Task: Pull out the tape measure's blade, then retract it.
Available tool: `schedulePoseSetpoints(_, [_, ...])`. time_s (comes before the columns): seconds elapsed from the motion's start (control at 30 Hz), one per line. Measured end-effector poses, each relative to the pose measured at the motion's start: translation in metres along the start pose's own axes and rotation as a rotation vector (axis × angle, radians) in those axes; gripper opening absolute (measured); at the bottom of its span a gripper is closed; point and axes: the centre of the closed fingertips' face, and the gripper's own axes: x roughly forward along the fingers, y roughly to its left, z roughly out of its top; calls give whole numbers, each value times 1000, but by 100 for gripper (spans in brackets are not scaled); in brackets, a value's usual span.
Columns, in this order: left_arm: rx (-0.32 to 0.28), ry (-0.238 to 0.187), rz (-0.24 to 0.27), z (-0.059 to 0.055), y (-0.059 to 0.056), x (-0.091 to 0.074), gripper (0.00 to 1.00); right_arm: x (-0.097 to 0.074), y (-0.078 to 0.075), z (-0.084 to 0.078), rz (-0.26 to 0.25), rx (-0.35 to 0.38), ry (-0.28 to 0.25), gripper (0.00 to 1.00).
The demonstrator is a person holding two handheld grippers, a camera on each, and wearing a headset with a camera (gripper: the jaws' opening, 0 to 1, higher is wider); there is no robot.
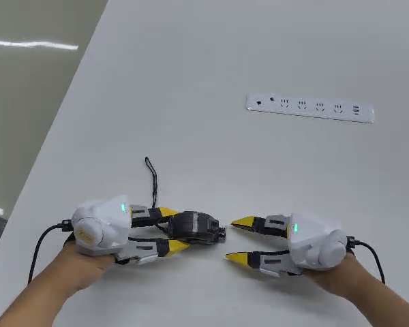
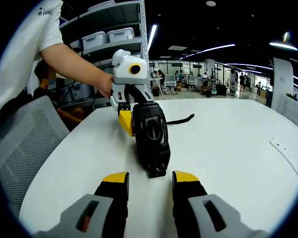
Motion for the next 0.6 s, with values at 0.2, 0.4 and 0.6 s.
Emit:
schedulePoseSetpoints(0.2, [0,-1,-14,0,-1,0,29,7,1,-1,16,0,2,33])
schedulePoseSetpoints(0.4, [-2,-1,-28,0,0,0,28,11,2,-4,32,-10,9,30])
schedulePoseSetpoints(0.6, [7,4,-37,-1,0,0,28,14,0,-4,35,-19,9,27])
